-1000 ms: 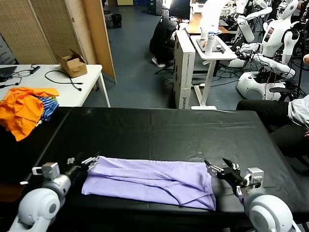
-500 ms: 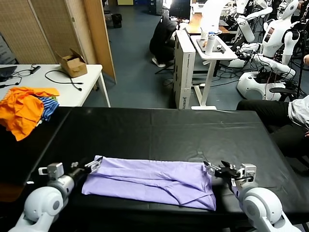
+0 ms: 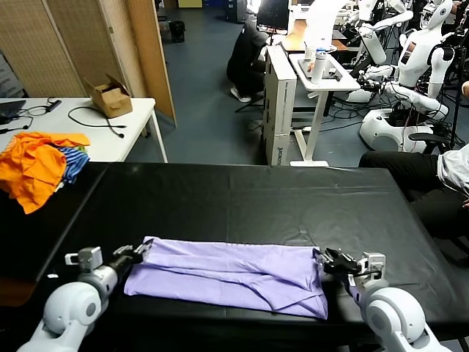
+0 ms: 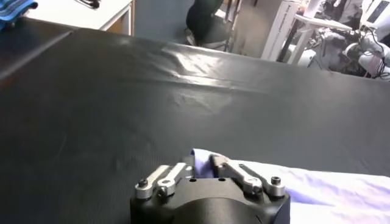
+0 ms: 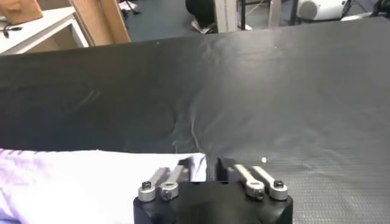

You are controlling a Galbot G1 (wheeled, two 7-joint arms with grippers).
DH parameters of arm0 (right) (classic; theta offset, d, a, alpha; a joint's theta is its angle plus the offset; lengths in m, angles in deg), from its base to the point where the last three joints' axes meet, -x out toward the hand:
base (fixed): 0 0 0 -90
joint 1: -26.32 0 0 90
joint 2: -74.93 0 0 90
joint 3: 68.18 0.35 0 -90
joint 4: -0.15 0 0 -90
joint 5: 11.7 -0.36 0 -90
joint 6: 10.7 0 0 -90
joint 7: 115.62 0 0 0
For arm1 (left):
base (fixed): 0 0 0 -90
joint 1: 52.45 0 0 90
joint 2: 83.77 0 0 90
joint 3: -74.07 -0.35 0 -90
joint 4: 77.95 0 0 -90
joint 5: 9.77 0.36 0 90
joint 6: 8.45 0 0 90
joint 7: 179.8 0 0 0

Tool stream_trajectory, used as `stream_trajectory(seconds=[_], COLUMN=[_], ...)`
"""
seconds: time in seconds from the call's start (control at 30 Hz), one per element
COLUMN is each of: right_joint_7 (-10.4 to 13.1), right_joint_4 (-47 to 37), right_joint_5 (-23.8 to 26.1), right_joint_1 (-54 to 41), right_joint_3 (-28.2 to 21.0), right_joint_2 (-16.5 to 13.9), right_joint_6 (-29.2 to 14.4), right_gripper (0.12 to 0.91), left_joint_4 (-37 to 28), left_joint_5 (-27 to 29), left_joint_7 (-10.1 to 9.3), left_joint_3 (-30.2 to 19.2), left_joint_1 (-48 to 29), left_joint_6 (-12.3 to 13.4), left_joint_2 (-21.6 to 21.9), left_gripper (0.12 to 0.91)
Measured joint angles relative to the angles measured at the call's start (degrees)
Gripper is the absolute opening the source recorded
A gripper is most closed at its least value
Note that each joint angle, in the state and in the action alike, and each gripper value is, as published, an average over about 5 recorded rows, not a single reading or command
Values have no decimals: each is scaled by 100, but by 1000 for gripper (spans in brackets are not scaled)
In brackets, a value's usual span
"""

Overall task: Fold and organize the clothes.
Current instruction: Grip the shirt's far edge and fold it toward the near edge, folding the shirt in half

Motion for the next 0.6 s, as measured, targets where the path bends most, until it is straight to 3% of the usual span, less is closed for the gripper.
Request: stream_trajectory(seconds=[0.17,0.33,0.4,0.5,0.6], right_joint_7=[-148,-518,-673,-835,-920], right_joint_4=[-241,-486,-527,-497,-341], right_joint_5=[-15,-30,-23,8,99], right_joint_1=[-346,-587,-612,-571,-441], right_joint_3=[-216,-355,-358,-303,-184], right_joint_2=[-81,-167,-185,-220,-276], right_joint_6=[-160,-205,-197,-194,-203], right_gripper=[140,151,211,384,573], left_joint_4=[-139,-221,-236,-239,-185], left_joint_5=[262,315,325,376,439], left_joint_7=[-2,23,19,7,1], left_joint_3=[47,94,104,131,183], left_joint_1=[-126,-146,-131,-93,-27], left_joint_6=[113,127,128,133,149], left_joint_2=[-41,-55,-82,-138,-191], left_gripper=[146,146,146,163,282])
